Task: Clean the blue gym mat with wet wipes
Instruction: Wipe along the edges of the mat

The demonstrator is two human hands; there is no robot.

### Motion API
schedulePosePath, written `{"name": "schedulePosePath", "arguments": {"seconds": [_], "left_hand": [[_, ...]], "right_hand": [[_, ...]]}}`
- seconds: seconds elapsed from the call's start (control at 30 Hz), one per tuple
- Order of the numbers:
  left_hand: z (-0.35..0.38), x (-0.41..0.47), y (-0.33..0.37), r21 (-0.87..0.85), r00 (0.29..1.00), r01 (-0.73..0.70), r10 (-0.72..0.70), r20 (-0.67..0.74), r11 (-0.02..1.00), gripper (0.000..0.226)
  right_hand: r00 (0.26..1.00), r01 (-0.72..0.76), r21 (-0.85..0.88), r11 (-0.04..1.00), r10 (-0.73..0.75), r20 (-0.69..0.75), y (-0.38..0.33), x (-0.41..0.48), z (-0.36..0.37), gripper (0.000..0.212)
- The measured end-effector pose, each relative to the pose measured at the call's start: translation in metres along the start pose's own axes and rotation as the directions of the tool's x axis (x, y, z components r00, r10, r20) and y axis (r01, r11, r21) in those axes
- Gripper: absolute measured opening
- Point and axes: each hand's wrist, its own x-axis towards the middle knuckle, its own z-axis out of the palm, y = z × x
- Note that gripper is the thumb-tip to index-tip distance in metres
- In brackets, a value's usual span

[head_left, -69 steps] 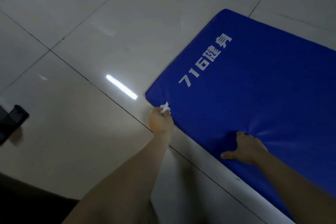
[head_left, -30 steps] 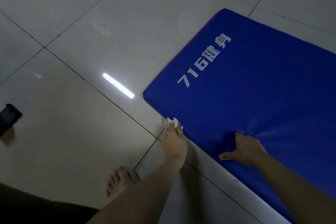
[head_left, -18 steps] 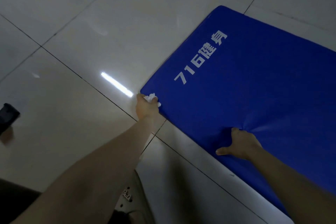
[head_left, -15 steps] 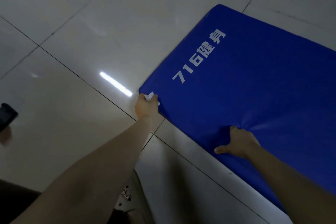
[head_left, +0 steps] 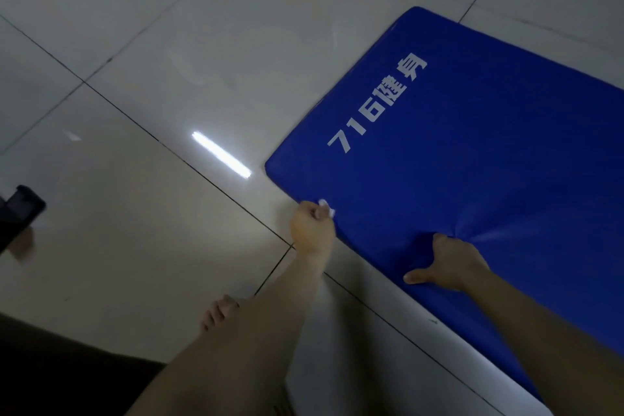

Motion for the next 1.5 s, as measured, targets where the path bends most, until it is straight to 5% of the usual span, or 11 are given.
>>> {"name": "schedulePosePath", "arguments": {"seconds": [0.2, 0.47, 0.67, 0.83, 0.93, 1.03, 1.13, 1.23, 1.5], "left_hand": [[0.027, -0.063, -0.014, 0.126, 0.990, -0.063, 0.047, 0.132, 0.990, 0.027], [-0.025, 0.047, 0.020, 0.103, 0.995, 0.007, 0.003, -0.103, 0.995, 0.018], [0.012, -0.041, -0.005, 0.143, 0.987, -0.128, 0.113, 0.111, 0.981, 0.029], [0.042, -0.098, -0.008, 0.202, 0.950, -0.239, 0.185, 0.251, 0.950, 0.025], [0.022, -0.053, 0.001, 0.228, 0.992, -0.092, 0.071, 0.100, 0.969, 0.015], [-0.015, 0.002, 0.018, 0.090, 0.989, 0.128, -0.119, -0.092, 0.988, 0.019], [-0.025, 0.021, 0.019, -0.121, 0.962, 0.267, -0.271, -0.018, 0.956, 0.026], [-0.009, 0.000, 0.015, -0.152, 0.900, 0.433, -0.435, 0.019, 0.889, 0.034], [0.032, -0.077, -0.004, 0.117, 0.946, 0.286, -0.299, 0.123, 0.951, 0.051]], "right_hand": [[1.000, 0.002, -0.012, 1.000, -0.002, -0.007, 0.002, 0.000, 0.000, 0.115], [1.000, 0.018, -0.009, 1.000, -0.018, -0.004, 0.005, -0.002, 0.003, 0.116], [1.000, -0.004, -0.015, 1.000, 0.004, -0.022, 0.000, -0.014, -0.001, 0.120], [0.978, 0.050, 0.030, 0.998, -0.043, -0.206, 0.007, -0.050, 0.020, 0.084], [0.952, -0.049, -0.288, 0.956, -0.042, -0.303, 0.033, -0.079, 0.051, 0.114], [0.955, -0.178, -0.347, 0.921, 0.076, -0.288, 0.064, -0.095, 0.074, 0.133], [0.949, -0.191, -0.321, 0.928, 0.091, -0.301, 0.071, -0.095, 0.078, 0.128], [0.939, -0.179, -0.334, 0.926, 0.059, -0.340, 0.069, -0.093, 0.075, 0.116], [0.955, -0.116, -0.304, 0.946, 0.022, -0.295, 0.073, -0.097, 0.065, 0.109]]}}
